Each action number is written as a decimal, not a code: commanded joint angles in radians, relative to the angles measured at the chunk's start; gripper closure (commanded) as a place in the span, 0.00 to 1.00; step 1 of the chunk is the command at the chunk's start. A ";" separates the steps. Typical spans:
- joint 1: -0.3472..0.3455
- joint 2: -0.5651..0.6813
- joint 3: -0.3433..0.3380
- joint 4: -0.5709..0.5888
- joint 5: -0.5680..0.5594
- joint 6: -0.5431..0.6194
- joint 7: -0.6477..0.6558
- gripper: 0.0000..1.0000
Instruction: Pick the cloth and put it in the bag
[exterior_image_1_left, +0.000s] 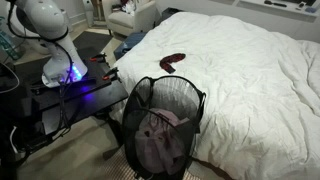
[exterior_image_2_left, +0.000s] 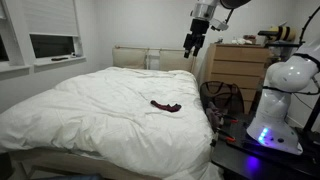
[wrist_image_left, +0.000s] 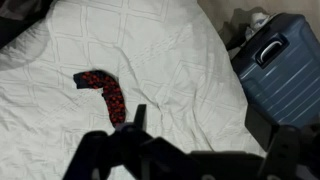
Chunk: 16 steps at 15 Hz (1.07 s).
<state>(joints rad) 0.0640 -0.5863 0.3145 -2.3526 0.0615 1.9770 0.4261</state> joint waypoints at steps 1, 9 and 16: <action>0.015 0.003 -0.012 0.002 -0.009 -0.001 0.007 0.00; -0.044 0.122 -0.074 0.066 -0.053 0.100 -0.013 0.00; -0.114 0.287 -0.211 0.053 -0.161 0.413 -0.123 0.00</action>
<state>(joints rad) -0.0260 -0.3763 0.1398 -2.3163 -0.0617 2.3039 0.3609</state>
